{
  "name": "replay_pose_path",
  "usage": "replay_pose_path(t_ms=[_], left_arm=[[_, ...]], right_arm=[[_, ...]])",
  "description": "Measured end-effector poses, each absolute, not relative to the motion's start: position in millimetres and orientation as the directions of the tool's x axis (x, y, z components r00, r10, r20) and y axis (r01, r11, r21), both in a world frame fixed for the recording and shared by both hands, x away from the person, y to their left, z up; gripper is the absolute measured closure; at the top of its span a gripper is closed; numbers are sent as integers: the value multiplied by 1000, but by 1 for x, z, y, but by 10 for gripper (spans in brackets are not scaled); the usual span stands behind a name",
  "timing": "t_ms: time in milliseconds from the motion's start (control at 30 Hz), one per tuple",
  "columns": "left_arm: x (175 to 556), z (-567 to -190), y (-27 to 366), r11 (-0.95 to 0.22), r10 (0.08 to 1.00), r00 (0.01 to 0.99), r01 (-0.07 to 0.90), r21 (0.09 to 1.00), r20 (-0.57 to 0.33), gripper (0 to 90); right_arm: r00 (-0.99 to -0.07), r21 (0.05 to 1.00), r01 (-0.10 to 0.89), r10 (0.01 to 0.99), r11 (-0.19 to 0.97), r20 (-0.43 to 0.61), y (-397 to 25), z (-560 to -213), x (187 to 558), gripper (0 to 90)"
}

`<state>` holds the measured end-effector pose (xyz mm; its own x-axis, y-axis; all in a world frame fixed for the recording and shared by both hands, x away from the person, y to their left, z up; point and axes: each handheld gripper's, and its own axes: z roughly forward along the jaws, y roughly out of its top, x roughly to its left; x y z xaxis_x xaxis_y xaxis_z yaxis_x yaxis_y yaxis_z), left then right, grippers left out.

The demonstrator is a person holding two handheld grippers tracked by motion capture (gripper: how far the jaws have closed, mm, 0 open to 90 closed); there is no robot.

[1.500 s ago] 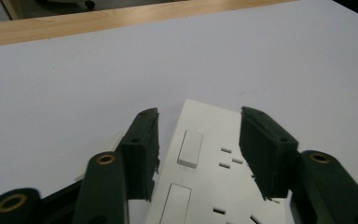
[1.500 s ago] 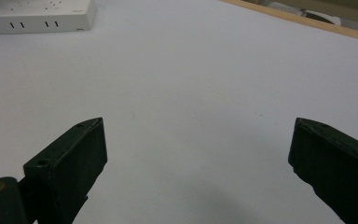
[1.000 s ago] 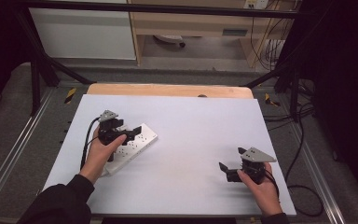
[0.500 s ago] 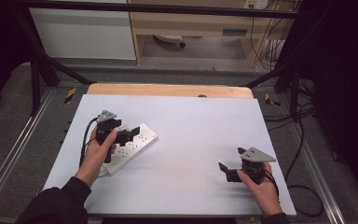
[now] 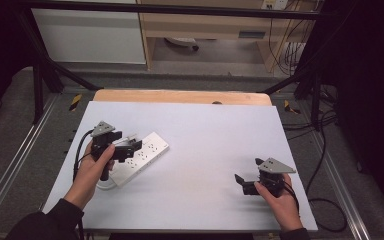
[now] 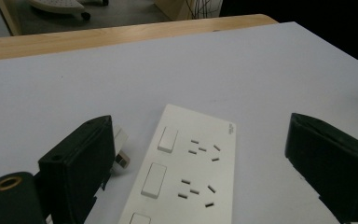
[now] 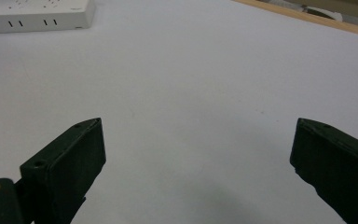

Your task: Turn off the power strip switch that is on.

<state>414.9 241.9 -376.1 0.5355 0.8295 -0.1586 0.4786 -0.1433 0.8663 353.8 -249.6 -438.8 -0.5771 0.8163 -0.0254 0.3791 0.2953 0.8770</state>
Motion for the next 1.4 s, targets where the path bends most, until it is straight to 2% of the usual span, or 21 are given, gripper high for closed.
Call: replay_pose_path(t_ms=[667, 1067, 1400], left_arm=[[353, -359, 287, -111, 831, 536, 418, 901, -147, 77], [329, -381, 312, -62, 858, 490, 397, 916, -154, 82], [315, -410, 310, -65, 874, 462, 420, 905, -152, 89]], right_arm=[[-564, 886, 383, 826, 262, 0, -257, -436, 351, 35], [-545, 888, 389, 838, 246, 6, -265, -435, 349, 33], [-537, 873, 414, 843, 260, 3, -266, -440, 356, 33]])
